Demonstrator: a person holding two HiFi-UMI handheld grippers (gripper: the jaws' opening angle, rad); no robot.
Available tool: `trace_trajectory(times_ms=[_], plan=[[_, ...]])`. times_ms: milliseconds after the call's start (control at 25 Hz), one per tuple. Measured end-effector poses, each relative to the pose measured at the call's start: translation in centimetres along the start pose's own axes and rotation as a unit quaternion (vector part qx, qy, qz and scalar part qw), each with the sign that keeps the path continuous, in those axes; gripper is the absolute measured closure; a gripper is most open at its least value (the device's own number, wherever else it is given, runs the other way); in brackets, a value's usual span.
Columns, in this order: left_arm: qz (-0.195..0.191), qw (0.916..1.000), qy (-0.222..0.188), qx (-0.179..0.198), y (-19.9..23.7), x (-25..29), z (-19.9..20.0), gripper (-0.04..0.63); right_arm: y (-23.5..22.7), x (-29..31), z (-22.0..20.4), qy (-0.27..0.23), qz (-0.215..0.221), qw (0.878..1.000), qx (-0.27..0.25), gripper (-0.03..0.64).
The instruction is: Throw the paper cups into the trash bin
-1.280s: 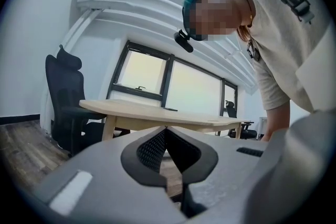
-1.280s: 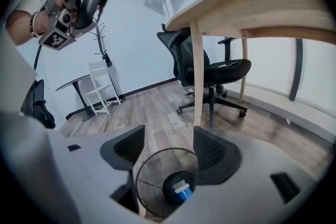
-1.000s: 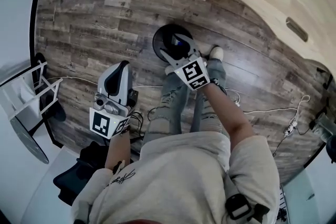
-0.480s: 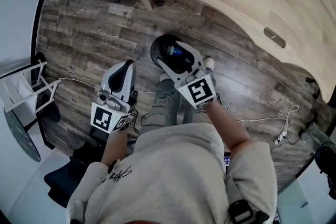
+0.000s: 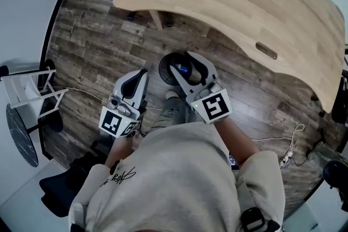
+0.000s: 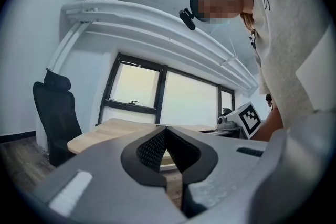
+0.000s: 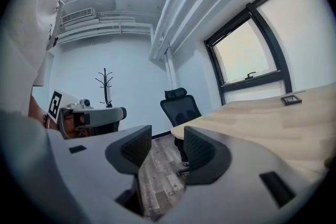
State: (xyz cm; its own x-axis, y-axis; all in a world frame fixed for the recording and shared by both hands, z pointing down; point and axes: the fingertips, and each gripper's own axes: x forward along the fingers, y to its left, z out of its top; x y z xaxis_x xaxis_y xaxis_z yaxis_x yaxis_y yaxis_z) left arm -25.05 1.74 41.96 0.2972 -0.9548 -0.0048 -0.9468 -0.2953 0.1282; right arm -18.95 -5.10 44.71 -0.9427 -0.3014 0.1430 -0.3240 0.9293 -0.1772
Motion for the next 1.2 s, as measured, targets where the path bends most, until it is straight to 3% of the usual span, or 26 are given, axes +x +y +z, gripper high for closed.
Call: trace_trajectory(times_ms=[320, 680, 1200], plan=[[-0.013, 0.9996, -0.019, 0.016, -1.8, 0.1, 3.5, 0.594, 0.8, -2.1, 4.8, -0.023, 0.001, 1.0, -0.018, 0.494], [-0.024, 0.9985, -0.033, 0.036, -3.1, 0.5, 5.5, 0.594, 0.7, -3.7, 7.0, -0.044, -0.012, 0.998, -0.037, 0.571], [-0.022, 0.9978, -0.044, 0.044, -3.5, 1.0, 6.9, 0.594, 0.6, -4.7, 8.4, -0.058, -0.013, 0.997, -0.051, 0.607]])
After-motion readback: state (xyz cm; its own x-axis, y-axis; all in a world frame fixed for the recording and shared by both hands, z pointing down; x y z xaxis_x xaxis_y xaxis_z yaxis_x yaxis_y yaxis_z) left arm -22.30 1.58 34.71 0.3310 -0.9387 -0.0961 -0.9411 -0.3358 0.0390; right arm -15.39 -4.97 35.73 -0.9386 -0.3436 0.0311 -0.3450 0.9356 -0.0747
